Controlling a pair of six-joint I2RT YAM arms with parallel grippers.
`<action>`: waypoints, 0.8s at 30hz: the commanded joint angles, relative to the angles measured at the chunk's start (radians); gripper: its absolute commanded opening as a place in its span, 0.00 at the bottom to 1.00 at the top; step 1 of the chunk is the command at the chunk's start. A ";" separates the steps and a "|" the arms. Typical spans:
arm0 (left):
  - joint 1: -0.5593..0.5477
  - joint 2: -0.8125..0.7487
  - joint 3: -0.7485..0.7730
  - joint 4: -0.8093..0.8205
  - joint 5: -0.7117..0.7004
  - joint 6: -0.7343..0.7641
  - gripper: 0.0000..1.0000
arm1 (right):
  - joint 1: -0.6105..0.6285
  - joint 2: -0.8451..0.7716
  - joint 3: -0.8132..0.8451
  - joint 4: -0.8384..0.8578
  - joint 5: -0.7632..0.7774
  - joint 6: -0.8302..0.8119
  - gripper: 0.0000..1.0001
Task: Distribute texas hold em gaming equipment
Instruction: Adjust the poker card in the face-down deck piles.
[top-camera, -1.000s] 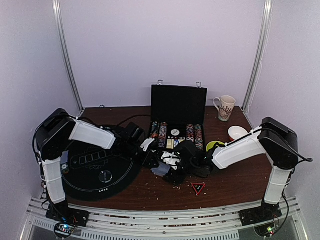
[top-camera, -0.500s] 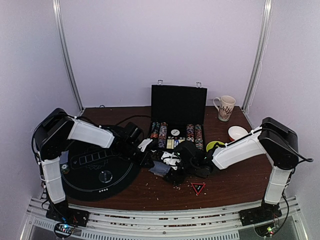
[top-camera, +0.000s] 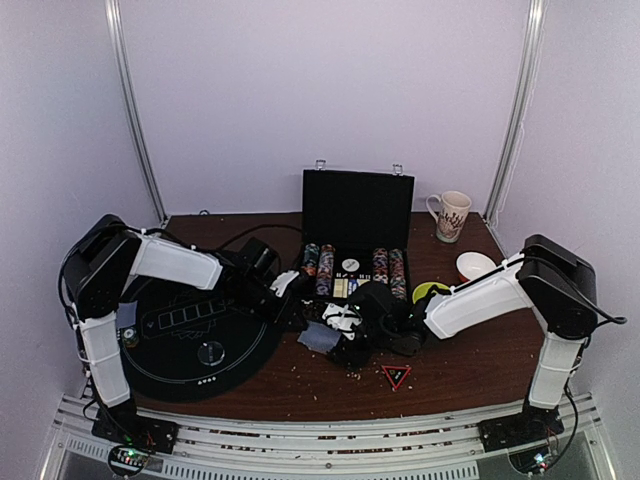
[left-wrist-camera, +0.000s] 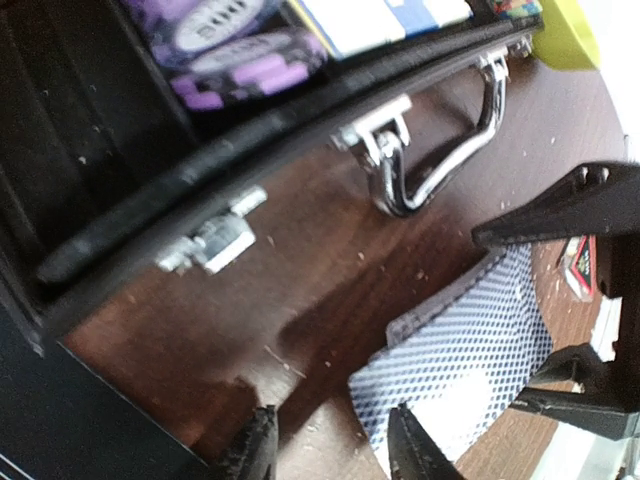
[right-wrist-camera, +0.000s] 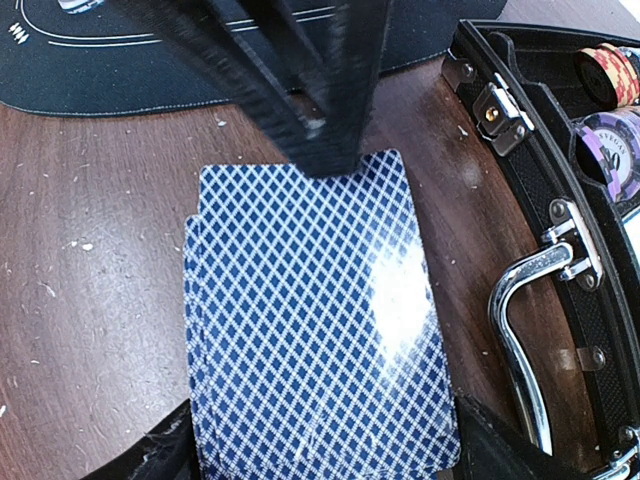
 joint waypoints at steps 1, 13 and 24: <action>0.015 0.025 0.027 0.046 0.096 -0.025 0.42 | 0.001 0.003 -0.016 -0.106 0.047 -0.020 0.83; 0.015 0.068 0.024 0.095 0.191 -0.053 0.29 | 0.002 0.005 -0.009 -0.114 0.047 -0.020 0.83; 0.014 0.043 0.036 0.081 0.209 -0.058 0.13 | 0.001 0.004 -0.008 -0.127 0.049 -0.023 0.83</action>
